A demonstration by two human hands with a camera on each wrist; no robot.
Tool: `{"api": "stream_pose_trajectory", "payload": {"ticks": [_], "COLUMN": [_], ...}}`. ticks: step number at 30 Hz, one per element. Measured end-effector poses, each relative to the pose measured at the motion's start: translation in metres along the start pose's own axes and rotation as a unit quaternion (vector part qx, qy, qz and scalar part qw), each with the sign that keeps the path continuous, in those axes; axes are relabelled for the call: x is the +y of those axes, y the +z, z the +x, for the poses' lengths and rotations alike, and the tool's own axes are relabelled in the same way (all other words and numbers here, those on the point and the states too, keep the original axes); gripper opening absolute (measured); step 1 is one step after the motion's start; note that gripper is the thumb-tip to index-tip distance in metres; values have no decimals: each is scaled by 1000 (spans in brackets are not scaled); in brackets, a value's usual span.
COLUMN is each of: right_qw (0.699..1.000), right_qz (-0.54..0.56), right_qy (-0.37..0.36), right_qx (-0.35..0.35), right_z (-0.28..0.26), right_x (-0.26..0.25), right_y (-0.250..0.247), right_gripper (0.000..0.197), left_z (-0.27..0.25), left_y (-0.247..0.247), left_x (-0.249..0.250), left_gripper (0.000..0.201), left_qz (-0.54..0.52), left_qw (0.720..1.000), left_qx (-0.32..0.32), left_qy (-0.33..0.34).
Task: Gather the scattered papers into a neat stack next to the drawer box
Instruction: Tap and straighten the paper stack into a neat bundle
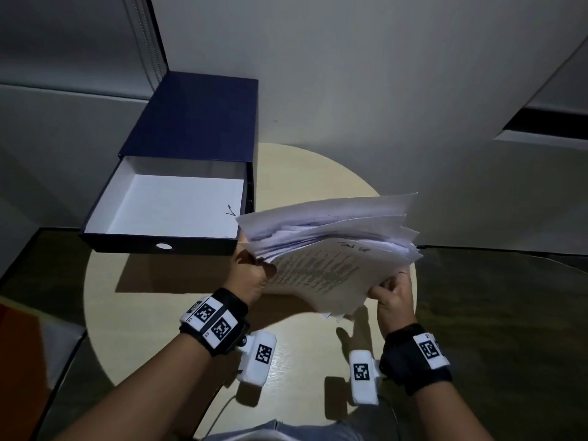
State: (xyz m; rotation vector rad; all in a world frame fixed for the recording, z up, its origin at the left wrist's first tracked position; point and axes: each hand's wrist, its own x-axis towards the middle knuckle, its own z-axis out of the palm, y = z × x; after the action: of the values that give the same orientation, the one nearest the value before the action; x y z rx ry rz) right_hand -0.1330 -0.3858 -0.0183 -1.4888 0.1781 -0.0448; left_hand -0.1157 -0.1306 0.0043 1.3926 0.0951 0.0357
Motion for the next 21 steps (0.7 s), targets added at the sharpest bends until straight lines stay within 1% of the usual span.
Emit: {"api": "stream_pose_trajectory", "payload": {"ticks": [1, 3, 4, 5, 7, 8, 10, 11, 12, 15, 18, 20, 21], "right_qw": [1000, 1000, 999, 999, 998, 996, 995, 995, 996, 997, 998, 997, 996], "right_qz": [-2, -12, -13, -14, -51, -69, -82, -80, -72, -62, -53, -27, -23], "right_qy": [1, 3, 9, 17, 35, 39, 41, 39, 33, 3, -20, -52, -72], "right_qx": [-5, 18, 31, 34, 30, 29, 36, 44, 51, 42, 38, 46, 50], "right_z": [0, 2, 3, 3, 2, 2, 3, 3, 4, -3, -15, -19, -19], "right_x": [0, 0, 0, -1, 1, 2, 5, 4, 3, -3, -10, -19, -26], "right_y": [1, 1, 2, 4, 11, 13, 15, 16, 15, 14, 14, 13, 15], "right_gripper": [73, 74, 71, 63, 39, 32, 24, 25, 31, 44, 56, 66, 68], "left_z": [1, 6, 7, 7, 4, 4, 4, 4, 4, 1, -2, -1, 0], "left_y": [-2, -5, -5, -4, 0, 3, 9, 10, 10, 11, 11, 8, 8], "left_x": [-1, -6, -8, -9, -5, -3, 1, 2, 2, 4, 6, 6, 6], "left_gripper": [69, 69, 68, 64, 52, 46, 34, 31, 31, 40, 51, 57, 59], "left_qz": [8, 31, 46, 60, 81, 86, 67, 55, 47, 26, 17, 23, 27], "left_qw": [1000, 999, 999, 998, 997, 996, 997, 998, 998, 998, 1000, 1000, 1000], "left_qx": [-7, -5, -4, -5, -4, -4, -3, 1, 5, 18, -2, -9, -10], "left_qy": [0, -19, -21, -16, -15, -18, -31, -37, -41, -49, -20, -16, -13]}}
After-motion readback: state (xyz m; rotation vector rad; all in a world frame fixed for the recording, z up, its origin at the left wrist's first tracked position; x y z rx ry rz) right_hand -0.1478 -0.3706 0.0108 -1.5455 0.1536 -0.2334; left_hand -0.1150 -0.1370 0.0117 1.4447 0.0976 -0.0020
